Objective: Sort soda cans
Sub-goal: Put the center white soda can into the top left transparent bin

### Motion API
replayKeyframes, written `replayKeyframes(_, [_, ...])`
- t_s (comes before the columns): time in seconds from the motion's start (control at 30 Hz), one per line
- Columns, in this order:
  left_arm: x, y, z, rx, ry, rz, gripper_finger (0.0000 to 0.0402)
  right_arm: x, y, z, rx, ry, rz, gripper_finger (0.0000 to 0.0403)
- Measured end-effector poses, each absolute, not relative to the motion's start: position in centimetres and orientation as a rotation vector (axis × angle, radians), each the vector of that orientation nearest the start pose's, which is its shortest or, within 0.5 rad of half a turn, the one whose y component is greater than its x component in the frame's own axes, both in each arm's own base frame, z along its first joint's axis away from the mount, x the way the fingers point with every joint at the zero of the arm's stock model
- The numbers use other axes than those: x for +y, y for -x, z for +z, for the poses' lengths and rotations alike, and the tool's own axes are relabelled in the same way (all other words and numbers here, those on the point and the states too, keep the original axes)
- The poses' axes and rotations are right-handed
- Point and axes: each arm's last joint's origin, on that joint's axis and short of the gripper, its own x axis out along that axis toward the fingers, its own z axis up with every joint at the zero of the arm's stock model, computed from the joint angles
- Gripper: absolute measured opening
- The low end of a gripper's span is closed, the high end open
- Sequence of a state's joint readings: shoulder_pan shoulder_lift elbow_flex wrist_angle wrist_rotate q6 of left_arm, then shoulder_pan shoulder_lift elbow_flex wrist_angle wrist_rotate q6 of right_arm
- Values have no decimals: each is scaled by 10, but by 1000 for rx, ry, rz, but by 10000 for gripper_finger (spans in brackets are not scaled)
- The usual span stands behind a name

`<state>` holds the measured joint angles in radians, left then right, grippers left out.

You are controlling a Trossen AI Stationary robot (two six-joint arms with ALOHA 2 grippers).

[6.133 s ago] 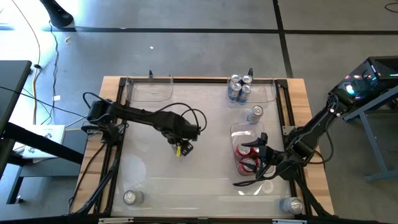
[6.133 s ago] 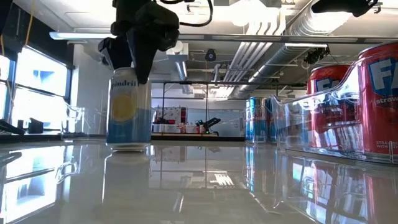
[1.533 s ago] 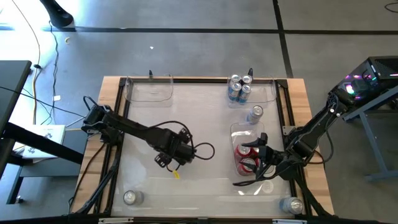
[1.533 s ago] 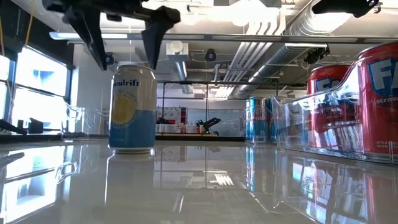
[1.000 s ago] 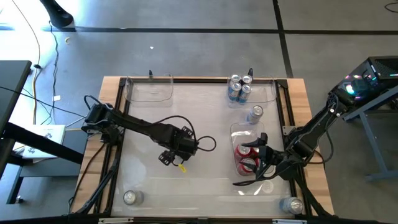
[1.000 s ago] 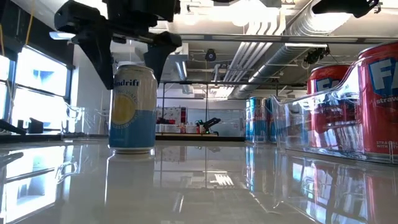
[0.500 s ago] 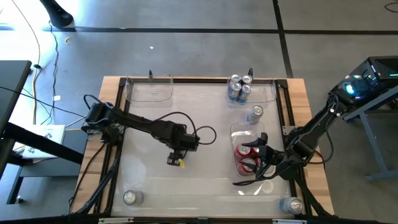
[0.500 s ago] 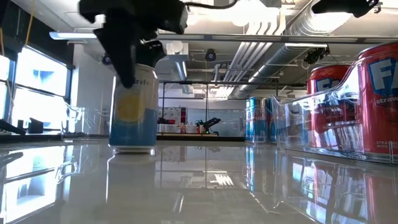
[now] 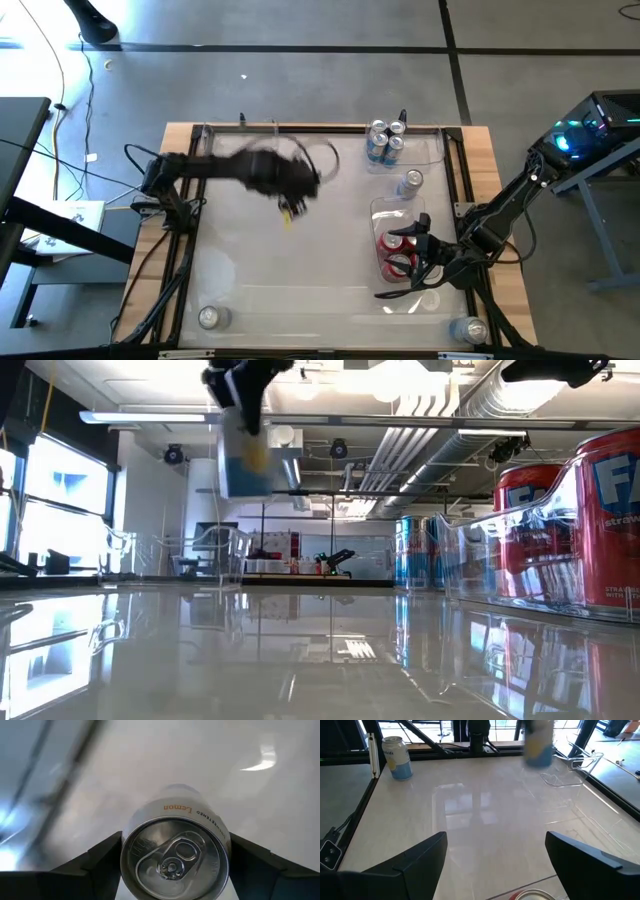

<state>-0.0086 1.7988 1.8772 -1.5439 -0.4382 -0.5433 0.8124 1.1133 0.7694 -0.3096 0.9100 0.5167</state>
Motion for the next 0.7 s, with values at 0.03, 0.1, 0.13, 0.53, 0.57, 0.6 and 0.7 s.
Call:
replayKeyframes(0.03, [23, -325, 351, 1288, 130, 791, 281, 146, -169, 262, 384, -12, -198, 333])
replayKeyframes(0.1, [54, -318, 359, 1236, 201, 886, 281, 146, -169, 262, 384, -12, -198, 333])
replayKeyframes(0.13, [71, -316, 361, 1215, 258, 913, 280, 146, -169, 262, 384, -12, -198, 333])
replayKeyframes(0.53, [219, -248, 353, 1195, 525, 1232, 280, 145, -169, 262, 393, -11, -191, 333])
replayKeyframes(0.57, [226, -245, 349, 1176, 544, 1233, 280, 145, -169, 262, 393, -11, -191, 333])
replayKeyframes(0.6, [232, -244, 344, 1161, 561, 1237, 280, 146, -169, 262, 393, -11, -191, 333])
replayKeyframes(0.7, [247, -241, 328, 1117, 621, 1203, 280, 146, -169, 262, 393, -16, -191, 333])
